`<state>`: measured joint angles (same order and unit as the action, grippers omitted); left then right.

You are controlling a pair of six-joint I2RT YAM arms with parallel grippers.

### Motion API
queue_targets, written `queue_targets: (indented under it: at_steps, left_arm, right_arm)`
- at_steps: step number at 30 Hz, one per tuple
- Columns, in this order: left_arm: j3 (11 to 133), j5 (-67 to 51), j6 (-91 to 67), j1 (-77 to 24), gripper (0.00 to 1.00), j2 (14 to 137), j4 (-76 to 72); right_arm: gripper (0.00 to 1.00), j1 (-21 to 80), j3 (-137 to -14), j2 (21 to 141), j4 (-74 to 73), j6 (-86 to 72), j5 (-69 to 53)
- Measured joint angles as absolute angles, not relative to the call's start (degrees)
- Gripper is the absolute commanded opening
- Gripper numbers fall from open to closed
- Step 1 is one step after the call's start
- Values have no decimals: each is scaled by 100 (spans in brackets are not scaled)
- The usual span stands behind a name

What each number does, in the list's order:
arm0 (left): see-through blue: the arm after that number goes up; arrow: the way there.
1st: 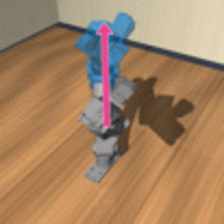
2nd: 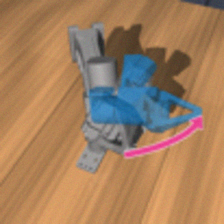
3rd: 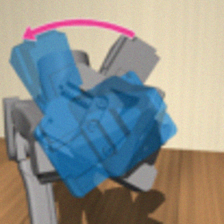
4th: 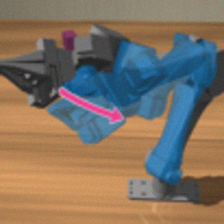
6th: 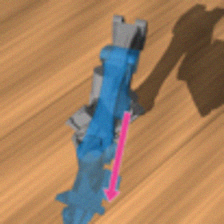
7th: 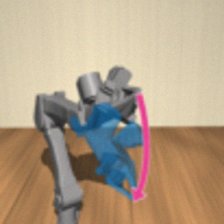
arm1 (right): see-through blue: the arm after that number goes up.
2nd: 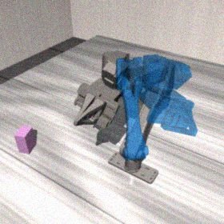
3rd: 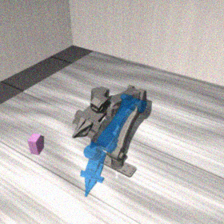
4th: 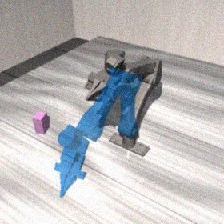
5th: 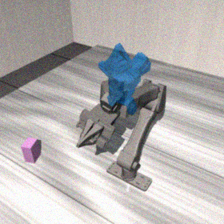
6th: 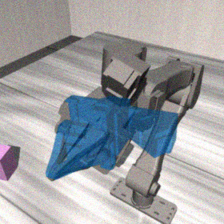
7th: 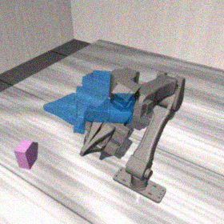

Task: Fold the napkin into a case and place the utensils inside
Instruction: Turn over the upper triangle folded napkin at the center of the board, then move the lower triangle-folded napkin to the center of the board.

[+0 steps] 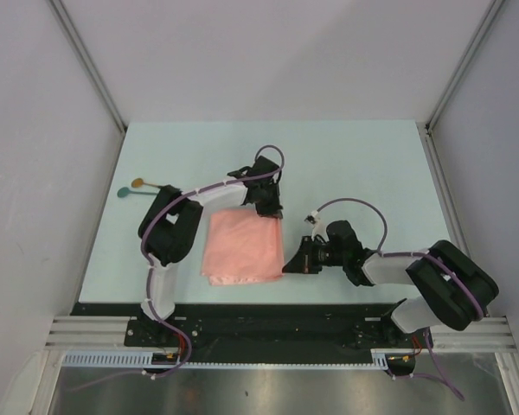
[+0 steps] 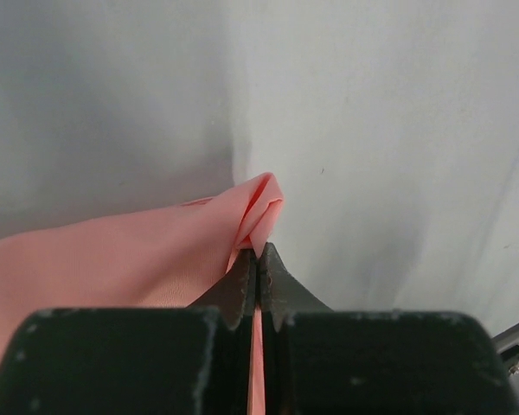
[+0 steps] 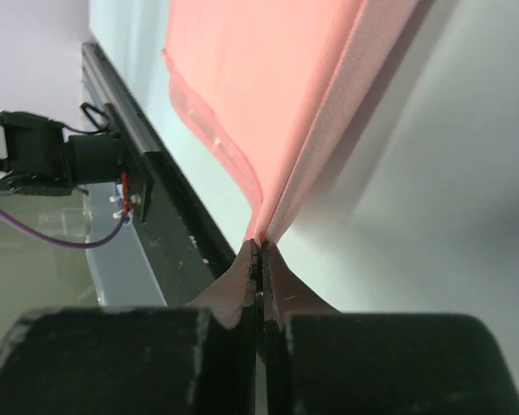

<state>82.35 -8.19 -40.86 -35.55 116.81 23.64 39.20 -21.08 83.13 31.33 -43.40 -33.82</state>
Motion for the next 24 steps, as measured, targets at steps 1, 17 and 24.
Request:
queue_targets:
  at_steps: [1,17,24]
  left_arm:
    - [8300,-827,-4104,-3579,4,11767,2362]
    - [9913,-768,-3605,-3616,78,11708,2679]
    - [8204,-316,-2832,-3616,69,9544,3452]
  right_arm:
    - [0,3830,-2040,8226,3024,-4276,-3367]
    - [62,3369,-2158,5948,-1146,-3935,-1870]
    - [53,2700,-3363,7290,-1402,-3476,-1833]
